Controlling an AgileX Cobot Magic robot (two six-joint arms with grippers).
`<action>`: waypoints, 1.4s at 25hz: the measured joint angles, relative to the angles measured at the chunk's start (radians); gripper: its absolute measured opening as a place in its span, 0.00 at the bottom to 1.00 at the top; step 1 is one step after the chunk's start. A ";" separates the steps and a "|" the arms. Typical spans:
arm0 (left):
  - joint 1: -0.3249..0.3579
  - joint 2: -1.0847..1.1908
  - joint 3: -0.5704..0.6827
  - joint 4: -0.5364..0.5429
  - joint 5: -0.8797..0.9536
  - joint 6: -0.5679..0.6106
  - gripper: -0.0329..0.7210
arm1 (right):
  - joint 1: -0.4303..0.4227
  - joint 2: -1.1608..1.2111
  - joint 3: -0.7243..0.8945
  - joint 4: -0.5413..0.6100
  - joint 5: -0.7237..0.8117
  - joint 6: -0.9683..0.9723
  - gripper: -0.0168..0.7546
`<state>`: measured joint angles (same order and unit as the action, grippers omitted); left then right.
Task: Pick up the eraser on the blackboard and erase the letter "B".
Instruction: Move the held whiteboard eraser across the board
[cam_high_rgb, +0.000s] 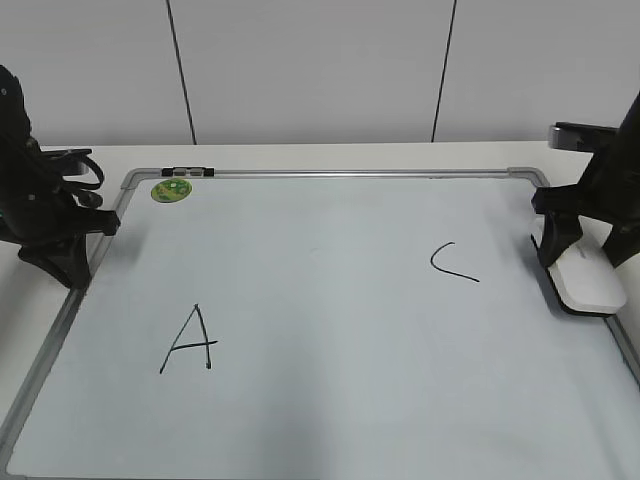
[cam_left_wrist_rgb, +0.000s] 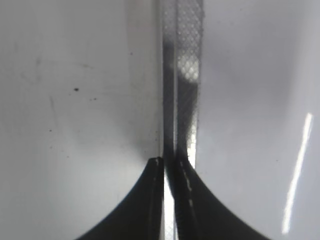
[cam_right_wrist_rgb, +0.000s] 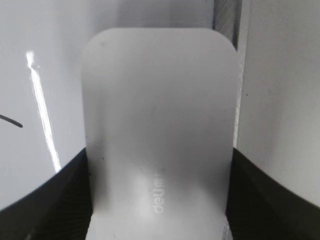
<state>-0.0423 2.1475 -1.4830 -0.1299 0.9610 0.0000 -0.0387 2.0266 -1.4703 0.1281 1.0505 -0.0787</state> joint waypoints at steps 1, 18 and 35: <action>0.000 0.000 0.000 0.000 0.000 0.000 0.08 | 0.000 0.000 0.000 0.000 -0.016 0.000 0.69; 0.000 0.000 0.000 0.000 0.000 0.000 0.08 | 0.000 0.032 0.000 -0.025 -0.040 0.000 0.70; 0.000 -0.019 -0.014 0.002 0.000 0.000 0.21 | 0.000 0.038 -0.160 -0.023 0.135 0.006 0.84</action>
<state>-0.0423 2.1289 -1.4971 -0.1280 0.9610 0.0000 -0.0387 2.0650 -1.6301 0.1050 1.1850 -0.0730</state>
